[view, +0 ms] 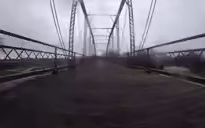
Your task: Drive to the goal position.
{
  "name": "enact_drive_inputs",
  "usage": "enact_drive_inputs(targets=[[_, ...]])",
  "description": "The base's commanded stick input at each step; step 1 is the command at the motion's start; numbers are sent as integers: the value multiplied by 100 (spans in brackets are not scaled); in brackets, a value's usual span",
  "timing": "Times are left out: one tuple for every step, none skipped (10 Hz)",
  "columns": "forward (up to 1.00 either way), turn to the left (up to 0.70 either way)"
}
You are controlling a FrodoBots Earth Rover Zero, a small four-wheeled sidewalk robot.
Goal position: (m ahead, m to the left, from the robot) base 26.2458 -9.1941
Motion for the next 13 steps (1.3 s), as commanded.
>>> enact_drive_inputs(targets=[[100, 2], [100, 2], [100, 2], [100, 2], [100, 2], [100, 2], [100, 2], [100, 2], [100, 3], [100, 3], [100, 2], [100, 3], [100, 2]])
